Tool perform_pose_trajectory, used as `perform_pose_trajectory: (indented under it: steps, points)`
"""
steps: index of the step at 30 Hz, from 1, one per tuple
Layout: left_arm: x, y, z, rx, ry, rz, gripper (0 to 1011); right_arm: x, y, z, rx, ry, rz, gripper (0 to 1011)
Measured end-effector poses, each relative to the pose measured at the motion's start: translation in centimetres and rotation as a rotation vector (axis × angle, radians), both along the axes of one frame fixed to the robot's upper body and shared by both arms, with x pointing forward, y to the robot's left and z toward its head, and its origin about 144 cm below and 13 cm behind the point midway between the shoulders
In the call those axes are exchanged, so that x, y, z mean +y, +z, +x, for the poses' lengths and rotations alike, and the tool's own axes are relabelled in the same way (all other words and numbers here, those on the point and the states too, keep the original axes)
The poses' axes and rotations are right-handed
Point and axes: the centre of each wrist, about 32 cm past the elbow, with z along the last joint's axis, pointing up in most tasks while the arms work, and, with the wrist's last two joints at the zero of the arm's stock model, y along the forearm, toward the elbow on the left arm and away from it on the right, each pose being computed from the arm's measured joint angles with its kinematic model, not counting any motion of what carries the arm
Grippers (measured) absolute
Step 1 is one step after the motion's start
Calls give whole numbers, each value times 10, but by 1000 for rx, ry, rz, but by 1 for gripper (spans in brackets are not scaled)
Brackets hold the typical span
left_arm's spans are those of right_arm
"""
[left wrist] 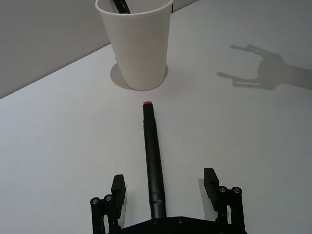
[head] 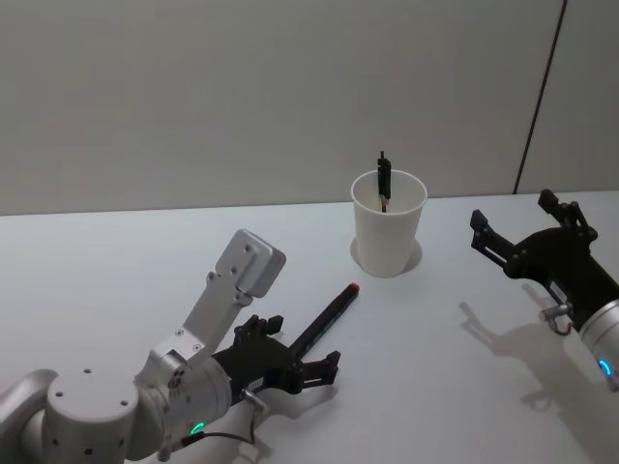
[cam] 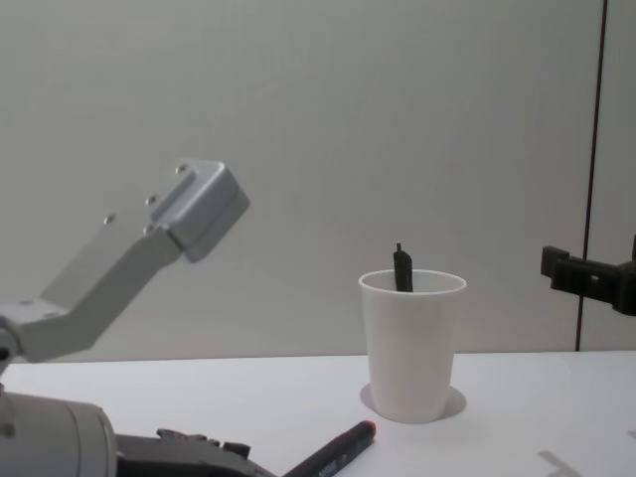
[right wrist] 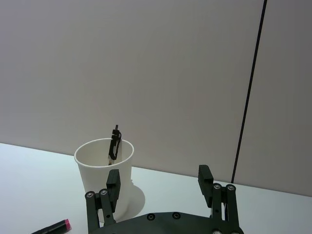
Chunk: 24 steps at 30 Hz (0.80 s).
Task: Place the pen into the pen holder.
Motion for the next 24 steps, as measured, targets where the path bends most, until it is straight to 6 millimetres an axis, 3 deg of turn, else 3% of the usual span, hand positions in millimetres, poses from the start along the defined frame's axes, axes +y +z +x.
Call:
perform_pose_trajectory:
  steps: [24]
  points:
    - [-10, -2, 12, 49, 79, -2, 1001, 0, 0, 0, 0, 0, 0, 1001]
